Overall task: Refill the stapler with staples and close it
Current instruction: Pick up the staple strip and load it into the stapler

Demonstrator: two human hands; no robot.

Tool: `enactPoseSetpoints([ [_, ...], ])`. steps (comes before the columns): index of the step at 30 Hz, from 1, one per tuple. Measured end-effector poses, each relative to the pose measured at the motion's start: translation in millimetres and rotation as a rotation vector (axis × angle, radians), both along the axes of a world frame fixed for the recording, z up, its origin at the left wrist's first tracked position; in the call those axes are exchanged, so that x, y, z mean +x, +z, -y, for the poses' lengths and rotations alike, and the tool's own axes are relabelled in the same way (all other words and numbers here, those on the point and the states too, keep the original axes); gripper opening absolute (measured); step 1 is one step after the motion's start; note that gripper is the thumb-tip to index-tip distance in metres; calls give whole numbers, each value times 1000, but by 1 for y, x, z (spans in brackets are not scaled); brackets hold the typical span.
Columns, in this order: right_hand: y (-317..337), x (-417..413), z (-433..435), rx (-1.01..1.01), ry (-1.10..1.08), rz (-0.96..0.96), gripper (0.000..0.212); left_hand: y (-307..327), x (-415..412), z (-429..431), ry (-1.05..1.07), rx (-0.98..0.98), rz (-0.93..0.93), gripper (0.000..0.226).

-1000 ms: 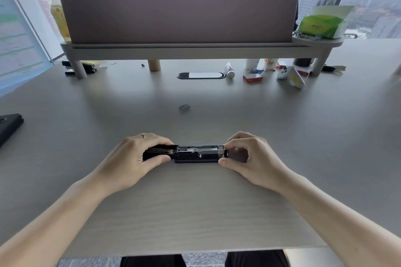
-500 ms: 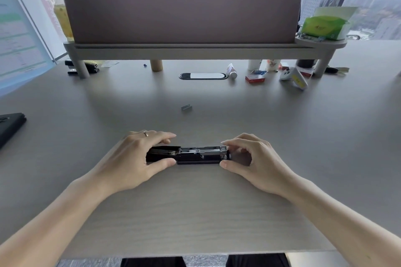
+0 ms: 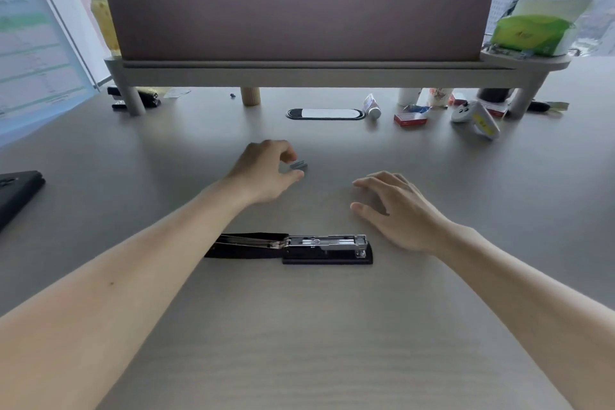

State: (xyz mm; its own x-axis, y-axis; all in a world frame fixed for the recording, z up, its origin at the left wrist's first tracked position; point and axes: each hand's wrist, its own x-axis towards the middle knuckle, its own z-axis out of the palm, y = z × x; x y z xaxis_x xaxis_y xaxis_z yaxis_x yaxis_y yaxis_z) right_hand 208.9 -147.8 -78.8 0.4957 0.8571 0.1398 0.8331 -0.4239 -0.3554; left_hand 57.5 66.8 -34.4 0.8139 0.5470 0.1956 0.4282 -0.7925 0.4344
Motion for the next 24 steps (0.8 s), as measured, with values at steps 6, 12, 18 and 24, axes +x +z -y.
enactPoseSetpoints([
  [6,-6,5,-4,17,5,39,55,-17,35,-17,44,20,-53,45],
  [12,-7,5,-5,32,-4,38,56,-26,48,-22,70,106,45,20],
  [18,-4,1,-3,112,-21,-26,51,-9,33,0,-15,54,106,18],
  [24,4,-12,-1,355,9,-230,33,2,-7,48,-208,-29,209,18],
])
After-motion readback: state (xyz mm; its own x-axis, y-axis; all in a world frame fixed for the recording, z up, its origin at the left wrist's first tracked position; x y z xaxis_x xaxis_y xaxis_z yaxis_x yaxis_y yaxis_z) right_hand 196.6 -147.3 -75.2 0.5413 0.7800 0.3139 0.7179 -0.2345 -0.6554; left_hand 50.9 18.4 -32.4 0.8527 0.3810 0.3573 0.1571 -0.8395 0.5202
